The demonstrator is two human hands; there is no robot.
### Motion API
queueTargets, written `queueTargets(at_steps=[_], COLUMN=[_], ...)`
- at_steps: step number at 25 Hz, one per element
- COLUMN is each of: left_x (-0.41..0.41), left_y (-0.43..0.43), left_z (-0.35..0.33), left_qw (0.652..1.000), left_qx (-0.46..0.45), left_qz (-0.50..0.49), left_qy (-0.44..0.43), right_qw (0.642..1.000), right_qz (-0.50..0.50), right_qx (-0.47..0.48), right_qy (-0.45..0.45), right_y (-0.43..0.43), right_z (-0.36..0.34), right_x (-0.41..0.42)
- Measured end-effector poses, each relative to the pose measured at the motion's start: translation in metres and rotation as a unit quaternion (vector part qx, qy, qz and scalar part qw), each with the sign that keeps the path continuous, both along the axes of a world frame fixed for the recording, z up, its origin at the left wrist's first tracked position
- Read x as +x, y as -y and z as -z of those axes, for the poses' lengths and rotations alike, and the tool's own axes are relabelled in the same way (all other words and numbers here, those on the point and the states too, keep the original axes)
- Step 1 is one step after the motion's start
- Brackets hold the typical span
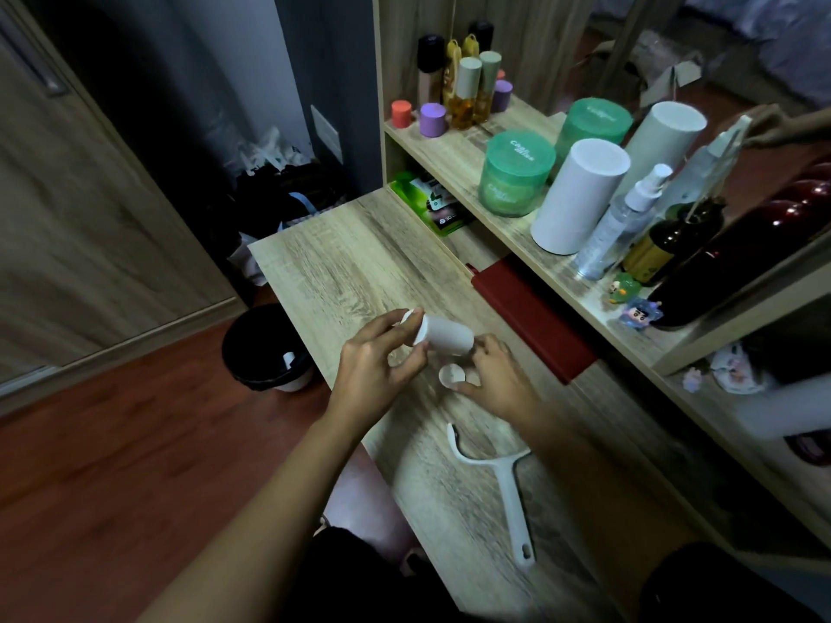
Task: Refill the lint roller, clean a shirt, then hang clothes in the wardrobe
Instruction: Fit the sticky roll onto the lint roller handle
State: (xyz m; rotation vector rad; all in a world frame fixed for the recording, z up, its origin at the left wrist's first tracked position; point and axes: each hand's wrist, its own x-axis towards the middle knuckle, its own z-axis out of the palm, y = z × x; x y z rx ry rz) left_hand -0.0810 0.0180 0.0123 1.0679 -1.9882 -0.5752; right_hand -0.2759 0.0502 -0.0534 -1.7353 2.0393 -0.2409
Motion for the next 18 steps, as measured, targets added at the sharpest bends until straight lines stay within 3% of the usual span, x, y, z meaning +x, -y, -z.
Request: queueTargets(at_steps=[7,9,11,14,16,18], left_x=[0.003,0.002,-0.002,-0.005,-0.007,-0.006], left_y=[-0.001,-0.002,0.0,0.004,0.007,0.01], left_z=[-0.005,-0.008,-0.012,-0.014,-0.014,-0.015], left_qw=[1.0,0.998,0.979,0.896,0.824,0.773], left_qx=[-0.005,0.042,0.144,0.33,0.408,0.444], left_qz=[-0.006,-0.03,-0.084,-0.109,-0.115,-0.131], left_qy=[-0.01,-0.048,-0.119,-0.276,-0.376,-0.434], right_qw=[0.998,0.995,0.989,0.993,0.999,0.972], right_qz=[-0.047,-0.056,-0.073,-0.045,0.036,0.125], right_qx=[0.016,0.036,0.059,0.05,-0.027,-0.147], right_qy=[-0.034,-0.078,-0.116,-0.097,-0.002,0.133], right_y=[0.012,0.011,0.007,0.0,-0.008,-0.016], right_z=[0.02,0.021,0.022,0.02,0.013,-0.002], right_x=[0.02,0.02,0.018,0.014,0.014,0.015])
